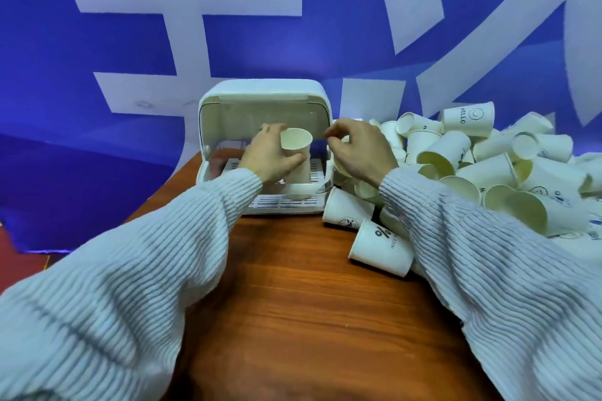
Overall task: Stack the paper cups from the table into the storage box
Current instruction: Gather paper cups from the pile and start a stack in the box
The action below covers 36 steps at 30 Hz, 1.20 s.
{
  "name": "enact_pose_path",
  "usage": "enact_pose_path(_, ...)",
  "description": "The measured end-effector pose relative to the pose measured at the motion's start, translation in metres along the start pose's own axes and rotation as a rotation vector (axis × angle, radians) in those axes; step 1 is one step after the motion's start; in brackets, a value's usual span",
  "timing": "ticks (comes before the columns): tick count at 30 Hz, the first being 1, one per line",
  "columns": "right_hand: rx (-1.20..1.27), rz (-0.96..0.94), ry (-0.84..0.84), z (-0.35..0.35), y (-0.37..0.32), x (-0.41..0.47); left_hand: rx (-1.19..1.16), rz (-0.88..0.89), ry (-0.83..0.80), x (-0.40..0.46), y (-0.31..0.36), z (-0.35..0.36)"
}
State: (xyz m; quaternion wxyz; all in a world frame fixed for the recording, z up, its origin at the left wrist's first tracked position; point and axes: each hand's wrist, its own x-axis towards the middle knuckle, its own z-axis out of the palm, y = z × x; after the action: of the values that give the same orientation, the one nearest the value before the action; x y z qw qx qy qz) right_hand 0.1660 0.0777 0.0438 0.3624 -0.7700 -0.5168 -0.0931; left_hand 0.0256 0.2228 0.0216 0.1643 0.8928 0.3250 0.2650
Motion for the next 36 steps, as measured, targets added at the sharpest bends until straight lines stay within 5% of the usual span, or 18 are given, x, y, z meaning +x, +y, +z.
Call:
enact_pose_path(6, -0.068, 0.023, -0.017, -0.021, 0.008, -0.026, 0.331, 0.097, -0.275, -0.008, -0.010, 0.017)
enact_pose_path(10, -0.125, 0.033, -0.078, -0.033, 0.013, -0.047, 0.431, 0.162, -0.245, -0.009, -0.002, 0.013)
enact_pose_path(14, -0.223, -0.002, -0.248, -0.054, 0.027, -0.071, 0.063, 0.475, 0.056, -0.038, 0.036, 0.019)
enact_pose_path(17, -0.375, -0.035, -0.297, -0.065, 0.035, -0.088, -0.126, 0.606, -0.201, -0.062, 0.072, 0.022)
enact_pose_path(22, -0.427, -0.031, -0.326, -0.099, 0.043, -0.117, 0.179, 0.614, -0.428, -0.085, 0.081, 0.036)
enact_pose_path(25, -0.514, 0.009, -0.509, -0.122, 0.045, -0.138, 0.337, 0.636, -0.459, -0.087, 0.074, 0.041)
enact_pose_path(28, -0.720, 0.024, -0.679, -0.125, 0.046, -0.157, 0.315, 0.640, -0.460, -0.087, 0.073, 0.045)
enact_pose_path(31, -0.818, -0.022, -0.648, -0.117, 0.051, -0.168, 0.264, 0.651, -0.450, -0.088, 0.073, 0.044)
enact_pose_path(36, -0.650, 0.069, -0.598, -0.128, 0.046, -0.165, 0.153, 0.587, -0.419, -0.094, 0.076, 0.028)
